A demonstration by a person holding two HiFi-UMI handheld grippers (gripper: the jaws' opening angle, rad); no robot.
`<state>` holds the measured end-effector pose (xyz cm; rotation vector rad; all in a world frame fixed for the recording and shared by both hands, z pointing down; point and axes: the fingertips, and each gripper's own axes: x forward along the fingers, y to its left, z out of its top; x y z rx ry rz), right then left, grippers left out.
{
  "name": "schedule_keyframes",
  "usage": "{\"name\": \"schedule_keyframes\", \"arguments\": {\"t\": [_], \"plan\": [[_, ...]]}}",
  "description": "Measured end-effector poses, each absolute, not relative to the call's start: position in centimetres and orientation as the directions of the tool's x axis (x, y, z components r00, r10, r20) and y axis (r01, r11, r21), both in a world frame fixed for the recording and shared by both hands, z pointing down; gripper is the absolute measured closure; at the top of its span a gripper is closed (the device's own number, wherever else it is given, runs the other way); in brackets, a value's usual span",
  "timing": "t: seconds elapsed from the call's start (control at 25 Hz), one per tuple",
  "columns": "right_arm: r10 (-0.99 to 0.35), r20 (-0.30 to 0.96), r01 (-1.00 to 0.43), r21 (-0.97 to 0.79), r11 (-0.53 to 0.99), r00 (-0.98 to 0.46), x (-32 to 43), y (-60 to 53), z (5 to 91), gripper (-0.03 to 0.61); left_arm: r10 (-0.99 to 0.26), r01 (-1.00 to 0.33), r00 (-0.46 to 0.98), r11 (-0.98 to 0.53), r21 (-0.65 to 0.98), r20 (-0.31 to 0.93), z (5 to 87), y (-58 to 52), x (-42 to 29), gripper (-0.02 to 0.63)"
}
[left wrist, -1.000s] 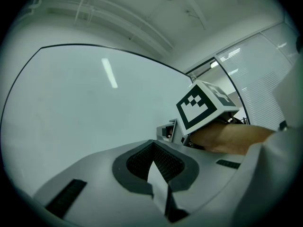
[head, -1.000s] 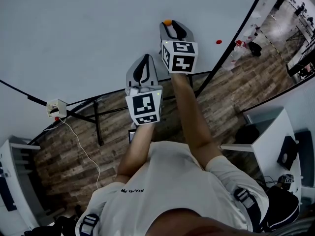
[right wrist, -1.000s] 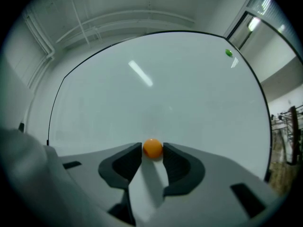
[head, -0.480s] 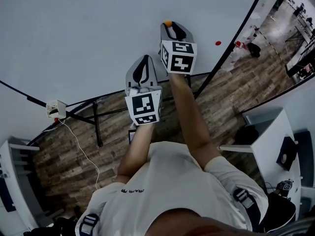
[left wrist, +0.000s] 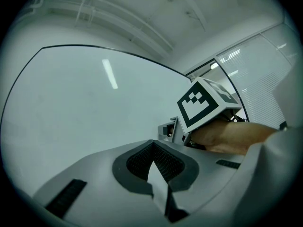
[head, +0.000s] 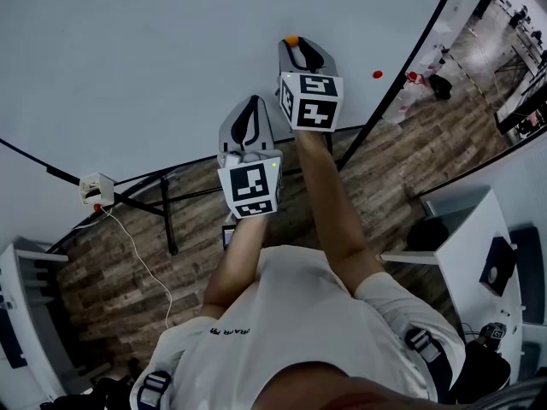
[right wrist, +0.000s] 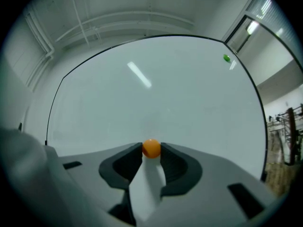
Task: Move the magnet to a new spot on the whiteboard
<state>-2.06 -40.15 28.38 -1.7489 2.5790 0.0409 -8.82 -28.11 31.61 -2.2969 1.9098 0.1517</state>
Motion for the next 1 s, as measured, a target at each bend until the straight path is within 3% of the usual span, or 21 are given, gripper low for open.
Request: {"name": "schedule_keyframes", "arguments": {"t": [1.0], "plan": [[-0.9,-0.092,-0.905,0.037,0.424,-0.425,-0.6,-35.6,27.5,0.451,-0.957,-0.976,0.216,-0.211,-0.046,-0.193,30.5,-26.5,-7.4,0.611]]}}
